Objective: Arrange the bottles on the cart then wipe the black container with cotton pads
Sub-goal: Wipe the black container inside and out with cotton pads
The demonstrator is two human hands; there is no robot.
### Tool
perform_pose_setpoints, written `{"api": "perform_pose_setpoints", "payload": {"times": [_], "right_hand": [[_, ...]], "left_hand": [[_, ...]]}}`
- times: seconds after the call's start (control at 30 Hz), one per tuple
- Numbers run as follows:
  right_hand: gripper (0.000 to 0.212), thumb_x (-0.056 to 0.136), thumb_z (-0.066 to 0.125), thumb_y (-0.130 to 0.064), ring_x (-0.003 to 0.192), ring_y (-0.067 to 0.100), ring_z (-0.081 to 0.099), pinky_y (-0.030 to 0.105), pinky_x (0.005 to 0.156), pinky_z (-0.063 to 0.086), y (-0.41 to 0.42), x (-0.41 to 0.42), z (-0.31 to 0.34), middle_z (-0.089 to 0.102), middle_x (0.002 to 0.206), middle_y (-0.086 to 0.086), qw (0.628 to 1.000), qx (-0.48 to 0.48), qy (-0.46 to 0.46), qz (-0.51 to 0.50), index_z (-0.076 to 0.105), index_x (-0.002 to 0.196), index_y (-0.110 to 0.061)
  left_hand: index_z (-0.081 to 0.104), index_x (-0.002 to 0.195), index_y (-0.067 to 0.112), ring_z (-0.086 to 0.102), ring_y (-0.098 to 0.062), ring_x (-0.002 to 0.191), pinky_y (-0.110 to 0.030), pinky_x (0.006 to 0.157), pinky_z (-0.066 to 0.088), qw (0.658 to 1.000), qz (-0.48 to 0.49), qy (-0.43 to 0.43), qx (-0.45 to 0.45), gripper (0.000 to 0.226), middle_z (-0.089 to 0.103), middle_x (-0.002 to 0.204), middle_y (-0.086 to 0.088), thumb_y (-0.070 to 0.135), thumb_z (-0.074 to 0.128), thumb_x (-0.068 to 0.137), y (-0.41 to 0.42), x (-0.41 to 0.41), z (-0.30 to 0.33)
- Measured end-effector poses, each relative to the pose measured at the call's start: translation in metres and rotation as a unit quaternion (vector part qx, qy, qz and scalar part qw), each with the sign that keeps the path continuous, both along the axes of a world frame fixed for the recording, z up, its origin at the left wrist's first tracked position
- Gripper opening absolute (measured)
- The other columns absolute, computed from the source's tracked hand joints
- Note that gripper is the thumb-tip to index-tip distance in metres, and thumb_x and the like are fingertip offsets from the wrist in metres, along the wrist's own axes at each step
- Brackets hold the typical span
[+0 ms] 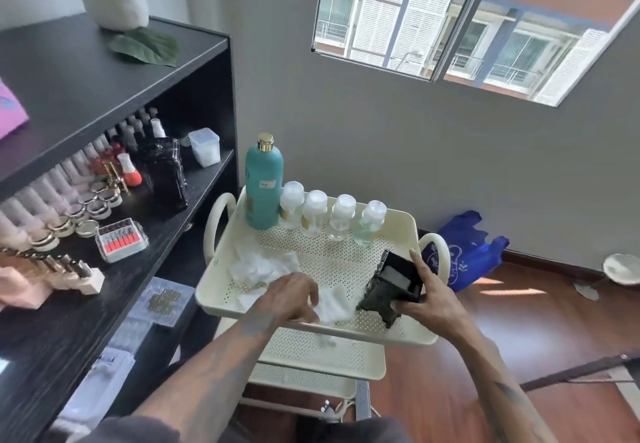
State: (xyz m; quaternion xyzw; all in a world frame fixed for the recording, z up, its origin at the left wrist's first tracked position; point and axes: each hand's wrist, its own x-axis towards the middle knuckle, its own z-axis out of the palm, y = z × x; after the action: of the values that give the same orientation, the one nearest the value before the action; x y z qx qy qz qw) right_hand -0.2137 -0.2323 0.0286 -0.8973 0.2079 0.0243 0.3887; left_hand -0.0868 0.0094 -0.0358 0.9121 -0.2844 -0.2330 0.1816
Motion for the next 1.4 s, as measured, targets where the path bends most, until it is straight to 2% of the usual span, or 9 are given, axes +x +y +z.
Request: {"api": "perform_pose_setpoints", "payload": {"times": [0.17, 0.33, 0.5, 0.7, 0.83, 0.93, 1.1, 1.2, 1.4], "right_hand": [[0.109, 0.070, 0.080, -0.038, 0.118, 0.019, 0.054, 0.039, 0.098, 0.047, 0.013, -0.016, 0.021, 0.044, 0.140, 0.005, 0.989, -0.142, -0.031, -0.022, 0.005, 0.148, -0.052], [0.057, 0.086, 0.069, -0.032, 0.086, 0.002, 0.062, 0.028, 0.074, 0.055, 0.074, -0.028, 0.035, 0.055, 0.117, -0.005, 0.967, -0.135, -0.217, -0.002, 0.047, 0.139, -0.030], [0.028, 0.091, 0.064, -0.025, 0.080, 0.000, 0.063, 0.015, 0.078, 0.055, 0.088, -0.015, 0.016, 0.059, 0.109, -0.010, 0.987, -0.103, -0.116, 0.040, 0.067, 0.118, -0.022], [0.024, 0.091, 0.059, -0.019, 0.087, 0.008, 0.065, 0.026, 0.085, 0.056, 0.102, 0.007, -0.022, 0.069, 0.113, -0.003, 0.990, -0.118, 0.029, 0.076, 0.073, 0.110, -0.022], [0.024, 0.092, 0.057, -0.018, 0.082, 0.007, 0.063, 0.014, 0.073, 0.050, 0.102, 0.008, -0.034, 0.070, 0.112, -0.003, 0.989, -0.123, 0.075, 0.045, 0.072, 0.110, -0.019], [0.022, 0.092, 0.056, -0.021, 0.073, 0.007, 0.062, 0.014, 0.063, 0.048, 0.100, 0.015, -0.036, 0.072, 0.099, -0.004, 0.988, -0.112, 0.098, 0.028, 0.073, 0.107, -0.020], [0.033, 0.094, 0.053, -0.039, 0.077, 0.011, 0.064, 0.032, 0.075, 0.056, 0.115, 0.032, -0.036, 0.071, 0.096, 0.005, 0.993, 0.023, 0.119, -0.002, 0.070, 0.101, -0.011], [0.030, 0.096, 0.053, -0.039, 0.081, 0.012, 0.068, 0.027, 0.070, 0.052, 0.125, 0.039, -0.036, 0.070, 0.102, 0.000, 0.980, 0.156, 0.114, -0.044, 0.066, 0.106, -0.014], [0.025, 0.096, 0.053, -0.034, 0.089, 0.017, 0.070, 0.037, 0.083, 0.057, 0.120, 0.043, -0.042, 0.068, 0.110, 0.002, 0.969, 0.209, 0.092, -0.094, 0.060, 0.111, -0.015]], "left_hand": [[0.076, 0.100, 0.014, 0.070, -0.014, 0.080, -0.033, 0.080, 0.057, 0.997, 0.029, 0.036, -0.060, 0.021, 0.076, 0.104, -0.001, 0.029, 0.066, 0.091, 0.010, 0.000, -0.008], [0.075, 0.100, 0.019, 0.055, -0.008, 0.096, -0.039, 0.093, 0.051, 0.995, 0.015, 0.093, -0.039, 0.039, 0.071, 0.110, 0.001, 0.047, 0.079, 0.074, 0.014, 0.002, -0.010], [0.076, 0.097, 0.012, 0.070, -0.015, 0.078, -0.024, 0.066, 0.055, 0.998, 0.003, 0.059, -0.025, 0.022, 0.075, 0.097, -0.004, 0.022, 0.080, 0.078, 0.003, 0.004, -0.006], [0.077, 0.098, 0.010, 0.071, -0.014, 0.078, -0.028, 0.074, 0.059, 0.995, 0.043, 0.059, -0.075, 0.018, 0.077, 0.097, -0.003, 0.022, 0.068, 0.088, 0.015, 0.006, -0.019], [0.070, 0.084, 0.014, 0.063, -0.007, 0.071, -0.023, 0.060, 0.047, 0.974, 0.128, 0.091, -0.164, 0.018, 0.071, 0.083, 0.003, 0.027, 0.062, 0.094, 0.024, 0.005, -0.013], [0.070, 0.084, 0.009, 0.068, -0.012, 0.062, -0.034, 0.066, 0.056, 0.941, 0.195, 0.117, -0.250, 0.019, 0.071, 0.075, -0.001, 0.024, 0.064, 0.094, 0.042, 0.012, -0.002], [0.071, 0.091, 0.008, 0.072, -0.013, 0.059, -0.025, 0.059, 0.059, 0.919, 0.226, 0.121, -0.299, 0.009, 0.072, 0.072, 0.000, 0.016, 0.066, 0.092, 0.062, 0.013, 0.001], [0.070, 0.097, 0.007, 0.074, -0.016, 0.062, -0.031, 0.063, 0.062, 0.911, 0.238, 0.140, -0.308, 0.007, 0.073, 0.075, -0.004, 0.010, 0.067, 0.091, 0.065, 0.009, -0.005], [0.069, 0.108, 0.008, 0.074, -0.018, 0.065, -0.033, 0.066, 0.063, 0.909, 0.252, 0.125, -0.309, 0.020, 0.072, 0.086, -0.005, 0.005, 0.068, 0.088, 0.071, 0.011, -0.010]]}}
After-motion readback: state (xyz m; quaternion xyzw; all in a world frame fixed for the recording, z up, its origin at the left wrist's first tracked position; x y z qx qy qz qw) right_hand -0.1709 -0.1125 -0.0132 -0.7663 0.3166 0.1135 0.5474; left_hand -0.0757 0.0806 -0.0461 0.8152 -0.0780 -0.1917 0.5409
